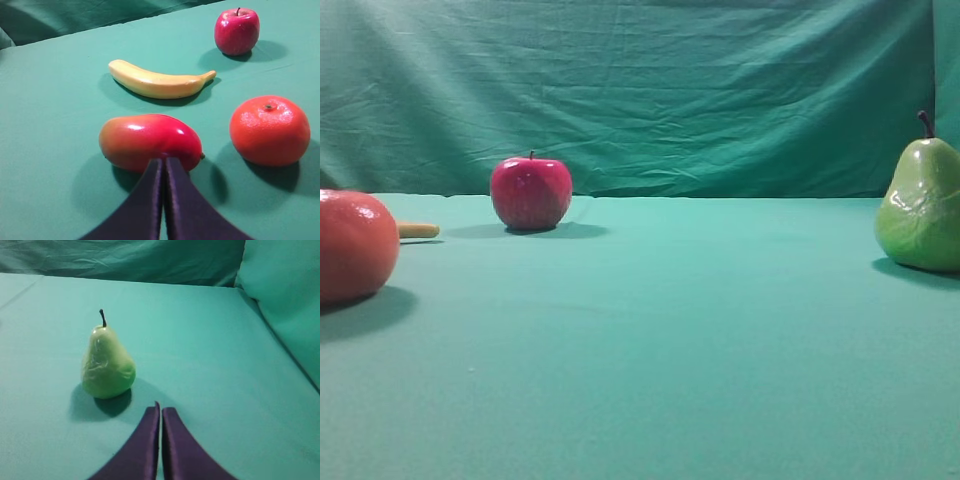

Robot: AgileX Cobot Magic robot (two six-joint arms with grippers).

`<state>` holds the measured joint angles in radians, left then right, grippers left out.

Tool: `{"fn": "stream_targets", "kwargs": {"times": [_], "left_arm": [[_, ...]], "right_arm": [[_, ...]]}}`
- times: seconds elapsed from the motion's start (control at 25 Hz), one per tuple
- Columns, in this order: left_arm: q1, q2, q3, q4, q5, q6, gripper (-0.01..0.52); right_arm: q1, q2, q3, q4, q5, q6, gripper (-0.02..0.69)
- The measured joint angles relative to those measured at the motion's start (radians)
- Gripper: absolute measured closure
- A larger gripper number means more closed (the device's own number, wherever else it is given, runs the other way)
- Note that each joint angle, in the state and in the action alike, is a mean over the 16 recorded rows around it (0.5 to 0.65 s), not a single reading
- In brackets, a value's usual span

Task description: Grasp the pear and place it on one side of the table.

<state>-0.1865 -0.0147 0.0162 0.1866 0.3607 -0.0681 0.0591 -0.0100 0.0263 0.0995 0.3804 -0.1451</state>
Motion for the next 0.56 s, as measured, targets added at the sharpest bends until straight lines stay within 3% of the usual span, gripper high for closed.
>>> {"fn": "stream_targets", "kwargs": {"times": [0.56], "left_arm": [[0.000,0.000,0.000,0.000,0.000,0.000,0.514]], "right_arm": [[0.000,0.000,0.000,-0.003,0.008,0.000,0.665]]}}
